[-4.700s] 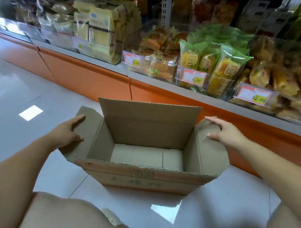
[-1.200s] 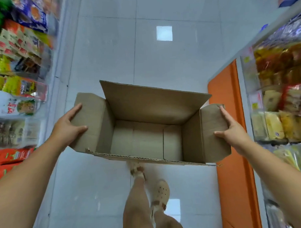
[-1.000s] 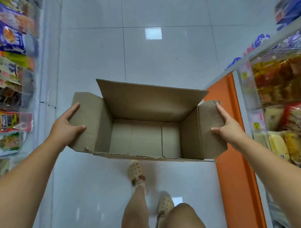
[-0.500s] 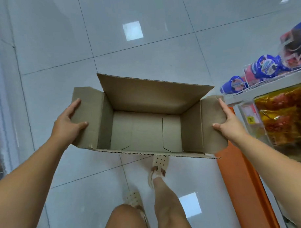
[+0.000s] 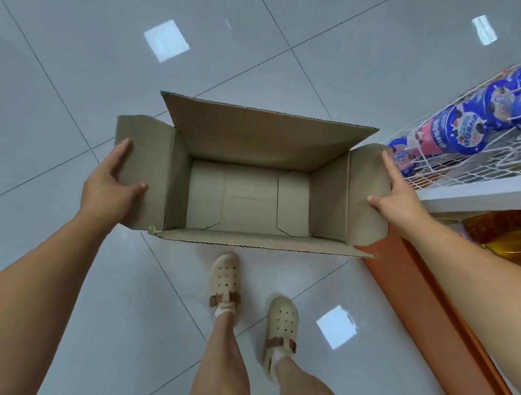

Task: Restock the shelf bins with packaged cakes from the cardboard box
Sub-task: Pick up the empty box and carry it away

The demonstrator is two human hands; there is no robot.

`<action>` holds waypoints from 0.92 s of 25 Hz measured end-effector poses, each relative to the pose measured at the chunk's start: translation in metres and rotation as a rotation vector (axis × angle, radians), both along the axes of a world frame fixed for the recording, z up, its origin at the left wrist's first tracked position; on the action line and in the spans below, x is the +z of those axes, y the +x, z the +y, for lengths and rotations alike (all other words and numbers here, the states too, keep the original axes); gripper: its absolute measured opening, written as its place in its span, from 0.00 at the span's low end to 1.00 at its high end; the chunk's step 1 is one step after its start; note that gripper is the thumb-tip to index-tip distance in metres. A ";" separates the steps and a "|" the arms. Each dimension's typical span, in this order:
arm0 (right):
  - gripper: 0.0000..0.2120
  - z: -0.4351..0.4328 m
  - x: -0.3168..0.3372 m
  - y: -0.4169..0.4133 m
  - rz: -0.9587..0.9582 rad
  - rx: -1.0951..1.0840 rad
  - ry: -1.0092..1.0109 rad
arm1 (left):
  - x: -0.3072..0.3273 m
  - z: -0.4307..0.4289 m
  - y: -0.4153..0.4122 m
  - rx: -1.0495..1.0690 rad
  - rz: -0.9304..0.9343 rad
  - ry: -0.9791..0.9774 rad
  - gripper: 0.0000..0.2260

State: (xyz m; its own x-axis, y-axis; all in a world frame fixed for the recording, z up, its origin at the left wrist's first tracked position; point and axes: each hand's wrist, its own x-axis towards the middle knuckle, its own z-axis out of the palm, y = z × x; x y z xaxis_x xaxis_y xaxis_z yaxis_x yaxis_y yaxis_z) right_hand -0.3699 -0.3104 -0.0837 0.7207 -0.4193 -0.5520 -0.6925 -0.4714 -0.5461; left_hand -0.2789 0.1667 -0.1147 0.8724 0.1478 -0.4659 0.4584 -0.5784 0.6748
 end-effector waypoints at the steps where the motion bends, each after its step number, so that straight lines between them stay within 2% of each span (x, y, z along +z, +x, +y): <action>1: 0.48 -0.004 -0.007 0.008 -0.008 -0.022 -0.001 | -0.007 -0.006 0.017 -0.022 0.000 -0.006 0.39; 7: 0.44 -0.024 -0.040 0.029 -0.011 -0.081 0.006 | -0.042 -0.032 0.075 -0.086 -0.006 0.019 0.38; 11: 0.43 -0.038 -0.058 0.025 0.014 -0.138 0.008 | -0.067 -0.038 0.085 -0.097 -0.003 0.036 0.38; 17: 0.44 -0.047 -0.066 0.015 0.063 -0.150 0.023 | -0.072 -0.032 0.083 -0.080 0.028 0.053 0.38; 21: 0.42 -0.043 -0.055 0.020 0.172 -0.100 0.063 | -0.056 -0.046 0.081 -0.204 0.085 0.211 0.36; 23: 0.39 -0.040 -0.042 0.027 0.287 -0.033 0.016 | -0.039 -0.059 0.083 -0.243 0.152 0.336 0.35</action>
